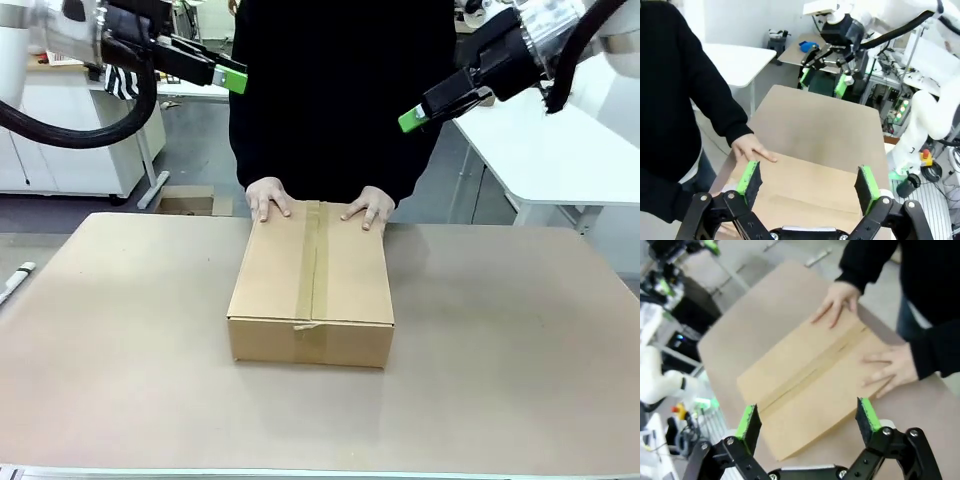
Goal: Pack the gift set into the box.
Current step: Press and hold the closed box until the human finishes sealing it.
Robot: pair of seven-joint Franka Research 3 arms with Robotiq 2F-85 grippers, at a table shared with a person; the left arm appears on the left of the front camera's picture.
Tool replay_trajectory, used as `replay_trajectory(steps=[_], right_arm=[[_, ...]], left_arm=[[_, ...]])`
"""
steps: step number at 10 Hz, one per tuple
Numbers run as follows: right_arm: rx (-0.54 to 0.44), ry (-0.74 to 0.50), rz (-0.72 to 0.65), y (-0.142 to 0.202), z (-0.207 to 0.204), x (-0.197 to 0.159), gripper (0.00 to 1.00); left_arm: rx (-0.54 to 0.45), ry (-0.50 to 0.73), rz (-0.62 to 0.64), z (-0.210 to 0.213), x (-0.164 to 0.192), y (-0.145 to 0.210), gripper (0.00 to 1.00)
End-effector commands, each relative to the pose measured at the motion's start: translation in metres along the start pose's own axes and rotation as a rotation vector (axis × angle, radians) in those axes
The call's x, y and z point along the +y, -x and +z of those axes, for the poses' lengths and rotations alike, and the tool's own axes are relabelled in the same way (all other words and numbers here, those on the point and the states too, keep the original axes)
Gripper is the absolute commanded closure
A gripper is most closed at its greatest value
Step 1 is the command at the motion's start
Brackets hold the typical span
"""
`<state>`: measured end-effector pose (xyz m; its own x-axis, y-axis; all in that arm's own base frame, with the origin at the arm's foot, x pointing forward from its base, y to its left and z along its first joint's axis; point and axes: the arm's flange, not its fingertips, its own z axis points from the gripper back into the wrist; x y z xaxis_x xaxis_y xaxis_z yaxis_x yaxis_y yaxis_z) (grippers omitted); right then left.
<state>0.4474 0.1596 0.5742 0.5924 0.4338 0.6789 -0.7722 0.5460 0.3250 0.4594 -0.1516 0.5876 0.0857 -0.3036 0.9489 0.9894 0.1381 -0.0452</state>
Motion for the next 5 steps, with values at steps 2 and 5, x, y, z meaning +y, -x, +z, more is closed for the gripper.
replay_trajectory(steps=[2,5], right_arm=[[0.08,-0.131,-0.077,-0.01,0.001,-0.008,0.0],[-0.282,-0.263,0.476,0.006,-0.024,0.014,0.0]], left_arm=[[0.05,-0.036,0.053,-0.007,-0.006,-0.013,0.0],[-0.076,0.17,-0.063,-0.039,0.005,0.033,0.0]])
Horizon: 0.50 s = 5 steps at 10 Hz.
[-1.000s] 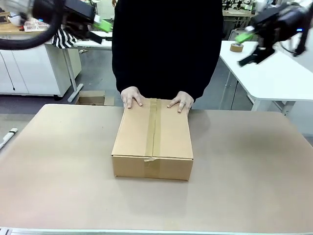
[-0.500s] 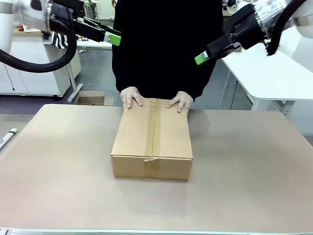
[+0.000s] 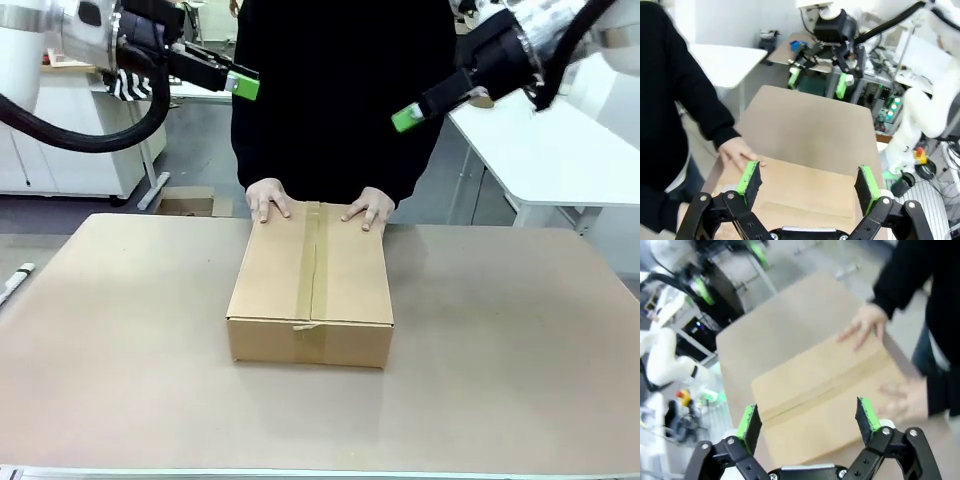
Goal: Pack the gift set into the box.
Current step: Press and hold the closed box until the human finishes sealing it.
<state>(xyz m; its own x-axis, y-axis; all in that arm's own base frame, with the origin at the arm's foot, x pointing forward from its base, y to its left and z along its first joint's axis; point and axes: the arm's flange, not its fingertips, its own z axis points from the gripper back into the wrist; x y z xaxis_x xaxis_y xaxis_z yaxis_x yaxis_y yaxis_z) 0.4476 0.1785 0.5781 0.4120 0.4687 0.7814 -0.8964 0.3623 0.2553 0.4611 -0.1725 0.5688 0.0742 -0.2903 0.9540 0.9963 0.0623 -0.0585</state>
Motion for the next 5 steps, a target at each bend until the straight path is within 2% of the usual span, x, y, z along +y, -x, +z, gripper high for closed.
replay_trajectory(steps=[1,2,4,5], right_arm=[[-0.345,-0.193,0.417,0.034,-0.018,0.008,0.0],[-0.467,-0.203,0.477,0.06,-0.032,0.009,0.0],[-0.444,-0.322,0.34,0.117,-0.06,-0.001,0.0],[-0.38,-0.326,0.246,0.147,-0.072,-0.012,0.0]], left_arm=[[-0.075,0.129,-0.086,-0.025,0.001,0.046,0.0],[-0.129,0.11,-0.127,-0.041,-0.011,0.069,0.0],[-0.101,-0.002,-0.27,-0.063,-0.033,0.096,0.0],[-0.052,-0.064,-0.284,-0.067,-0.038,0.11,0.0]])
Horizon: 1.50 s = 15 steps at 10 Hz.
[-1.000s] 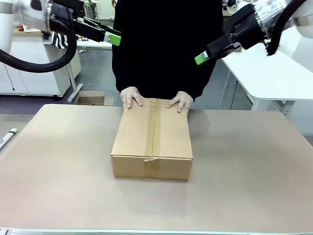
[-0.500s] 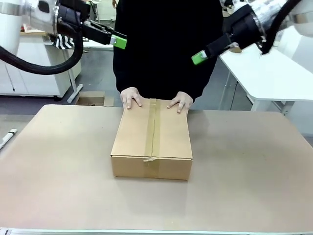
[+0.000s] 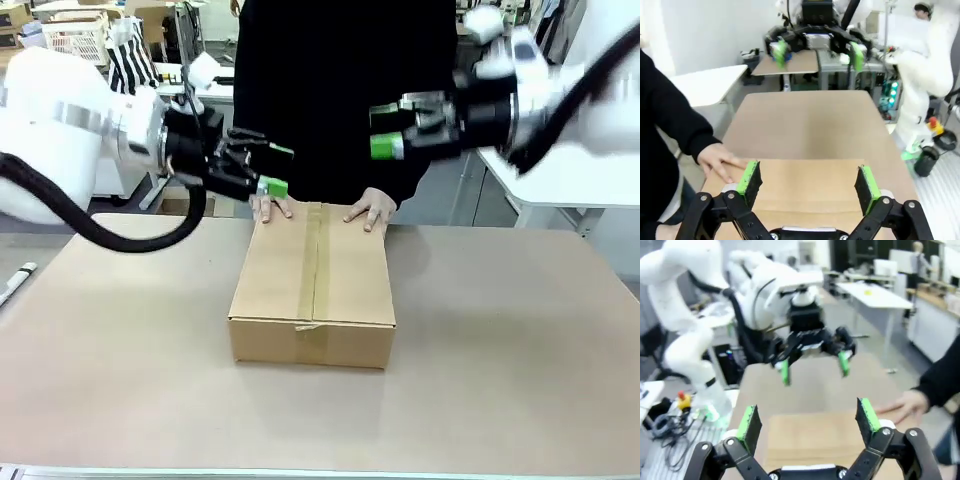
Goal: Pack the gift set into the box.
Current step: Press and hold the closed box until the human finishes sealing it.
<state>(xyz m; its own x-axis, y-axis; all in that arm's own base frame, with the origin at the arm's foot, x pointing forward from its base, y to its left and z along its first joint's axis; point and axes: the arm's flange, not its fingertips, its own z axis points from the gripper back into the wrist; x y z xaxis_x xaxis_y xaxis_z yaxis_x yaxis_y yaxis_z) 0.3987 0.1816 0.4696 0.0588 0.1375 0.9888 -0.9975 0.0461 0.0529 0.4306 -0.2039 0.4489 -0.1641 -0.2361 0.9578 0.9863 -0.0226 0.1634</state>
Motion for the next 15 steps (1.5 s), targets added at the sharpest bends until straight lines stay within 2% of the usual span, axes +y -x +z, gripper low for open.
replay_trajectory(steps=[1,2,3,4,6,7,9,10,11,14,15], right_arm=[[0.081,-0.066,-0.14,0.075,0.011,-0.015,0.0],[0.182,-0.047,-0.176,0.09,0.011,-0.018,0.0],[0.287,-0.001,-0.198,0.087,0.01,-0.022,0.0],[0.059,-0.052,-0.155,0.094,0.013,0.001,0.0],[0.059,-0.052,-0.155,0.094,0.013,0.001,0.0],[0.133,-0.042,-0.183,0.111,0.015,-0.006,0.0],[0.173,-0.008,-0.056,0.123,-0.011,-0.022,0.0],[0.195,-0.011,-0.039,0.128,-0.021,-0.024,0.0],[0.227,-0.018,-0.038,0.132,-0.03,-0.027,0.0],[0.274,-0.054,-0.031,0.144,-0.048,-0.047,0.0],[0.258,-0.066,-0.014,0.149,-0.055,-0.051,0.0]], left_arm=[[0.031,-0.096,-0.031,-0.001,-0.017,0.011,0.0],[0.075,-0.102,0.01,0.011,-0.02,0.024,0.0],[0.051,-0.095,0.182,0.025,-0.017,0.035,0.0],[0.06,-0.066,-0.008,0.004,-0.014,0.021,0.0],[0.06,-0.066,-0.008,0.004,-0.014,0.021,0.0],[0.072,-0.081,0.048,0.012,-0.015,0.03,0.0],[0.116,0.039,0.02,0.001,0.002,0.075,0.0],[0.073,0.097,0.045,0.001,0.0,0.091,0.0],[0.098,0.116,0.066,-0.005,-0.003,0.105,0.0],[0.11,0.2,0.061,-0.025,-0.008,0.127,0.0],[0.099,0.207,0.047,-0.026,-0.009,0.128,0.0]])
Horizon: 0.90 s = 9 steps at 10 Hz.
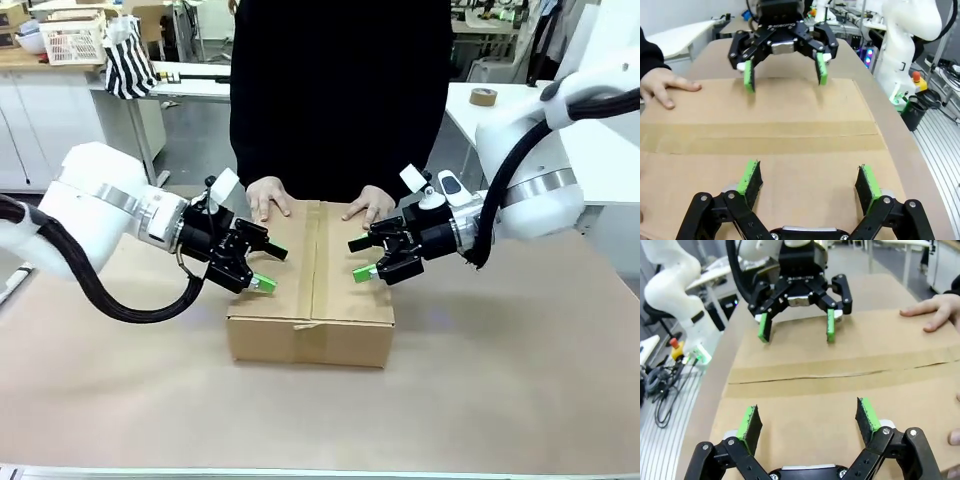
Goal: Pack the gift set into the box.
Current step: Press and hold the closed box until the human finishes sealing it.
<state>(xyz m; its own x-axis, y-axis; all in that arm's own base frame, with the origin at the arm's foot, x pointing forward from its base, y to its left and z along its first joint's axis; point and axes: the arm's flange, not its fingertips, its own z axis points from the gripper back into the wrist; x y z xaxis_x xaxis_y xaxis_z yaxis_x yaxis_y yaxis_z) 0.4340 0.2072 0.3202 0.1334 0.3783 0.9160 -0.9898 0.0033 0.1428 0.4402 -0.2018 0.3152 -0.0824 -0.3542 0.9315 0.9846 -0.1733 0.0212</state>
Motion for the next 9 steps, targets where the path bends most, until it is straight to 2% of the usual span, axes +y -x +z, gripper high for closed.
replay_trajectory(steps=[1,6,9], right_arm=[[0.018,-0.008,0.056,0.008,-0.017,-0.011,0.0],[0.09,0.019,0.015,0.024,-0.016,-0.005,0.0],[0.13,0.079,0.066,0.023,-0.009,-0.002,0.0]], left_arm=[[0.005,0.014,-0.077,0.004,0.002,-0.001,0.0],[0.028,-0.024,-0.016,0.001,0.0,0.009,0.0],[0.059,-0.06,-0.033,-0.007,0.002,0.015,0.0]])
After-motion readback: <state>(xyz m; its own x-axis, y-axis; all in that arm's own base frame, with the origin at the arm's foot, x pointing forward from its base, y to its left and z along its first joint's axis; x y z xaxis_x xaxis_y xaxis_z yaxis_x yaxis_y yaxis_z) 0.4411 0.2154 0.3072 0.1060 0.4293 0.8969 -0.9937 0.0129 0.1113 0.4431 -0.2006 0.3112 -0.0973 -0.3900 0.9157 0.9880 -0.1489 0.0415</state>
